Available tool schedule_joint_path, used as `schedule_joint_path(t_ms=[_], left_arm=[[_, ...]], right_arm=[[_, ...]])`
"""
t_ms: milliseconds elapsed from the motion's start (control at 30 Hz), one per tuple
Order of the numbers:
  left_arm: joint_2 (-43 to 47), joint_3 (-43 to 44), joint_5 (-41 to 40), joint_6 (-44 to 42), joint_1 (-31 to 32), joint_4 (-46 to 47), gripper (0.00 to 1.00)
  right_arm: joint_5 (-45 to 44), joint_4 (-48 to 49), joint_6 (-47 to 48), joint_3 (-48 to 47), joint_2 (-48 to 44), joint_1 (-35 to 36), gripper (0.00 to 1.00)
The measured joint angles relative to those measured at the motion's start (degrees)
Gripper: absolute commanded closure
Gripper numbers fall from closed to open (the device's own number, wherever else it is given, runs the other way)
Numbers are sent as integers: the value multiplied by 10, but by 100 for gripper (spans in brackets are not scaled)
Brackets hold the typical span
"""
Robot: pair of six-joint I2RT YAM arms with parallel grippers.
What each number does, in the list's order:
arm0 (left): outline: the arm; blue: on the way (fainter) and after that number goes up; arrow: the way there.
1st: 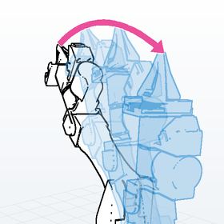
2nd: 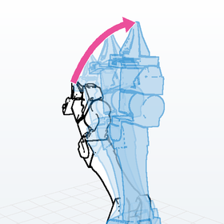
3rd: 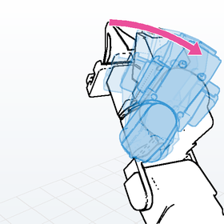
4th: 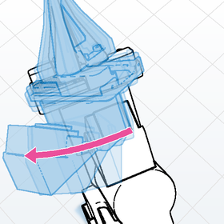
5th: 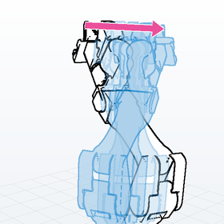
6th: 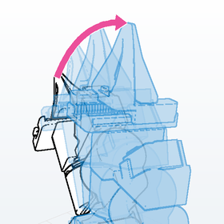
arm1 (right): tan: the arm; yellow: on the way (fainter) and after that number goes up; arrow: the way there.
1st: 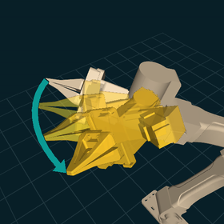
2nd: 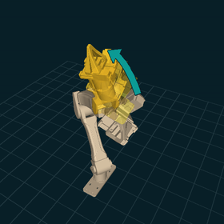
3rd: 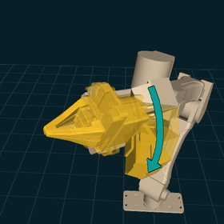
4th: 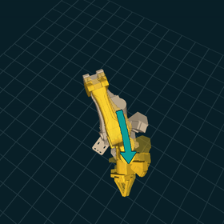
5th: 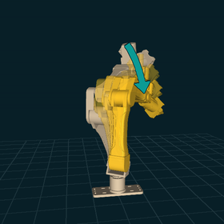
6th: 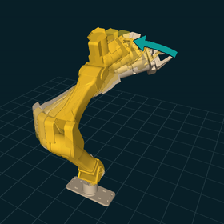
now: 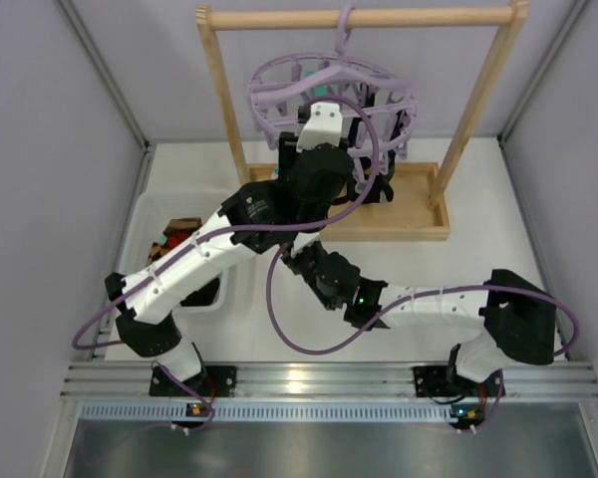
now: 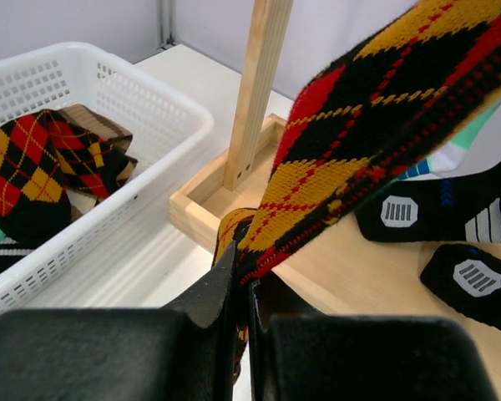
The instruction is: Remove the socks clipped to the hanger
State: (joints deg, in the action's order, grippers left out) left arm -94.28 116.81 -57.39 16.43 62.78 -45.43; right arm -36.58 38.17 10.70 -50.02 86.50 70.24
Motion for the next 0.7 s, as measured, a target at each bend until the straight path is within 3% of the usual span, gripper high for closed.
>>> schedule_joint_path(t_ms=[167, 500, 633, 700], left_arm=[[0, -5, 7, 1, -17, -1, 43], [0, -5, 19, 3, -26, 0, 84], [0, -5, 29, 1, -29, 0, 84], [0, -6, 33, 2, -31, 0, 77]], right_arm=[[2, 2, 0, 0, 1, 4, 100], [2, 6, 0, 3, 3, 10, 100], [0, 19, -6, 29, -3, 11, 100], [-2, 22, -11, 49, -14, 12, 100]])
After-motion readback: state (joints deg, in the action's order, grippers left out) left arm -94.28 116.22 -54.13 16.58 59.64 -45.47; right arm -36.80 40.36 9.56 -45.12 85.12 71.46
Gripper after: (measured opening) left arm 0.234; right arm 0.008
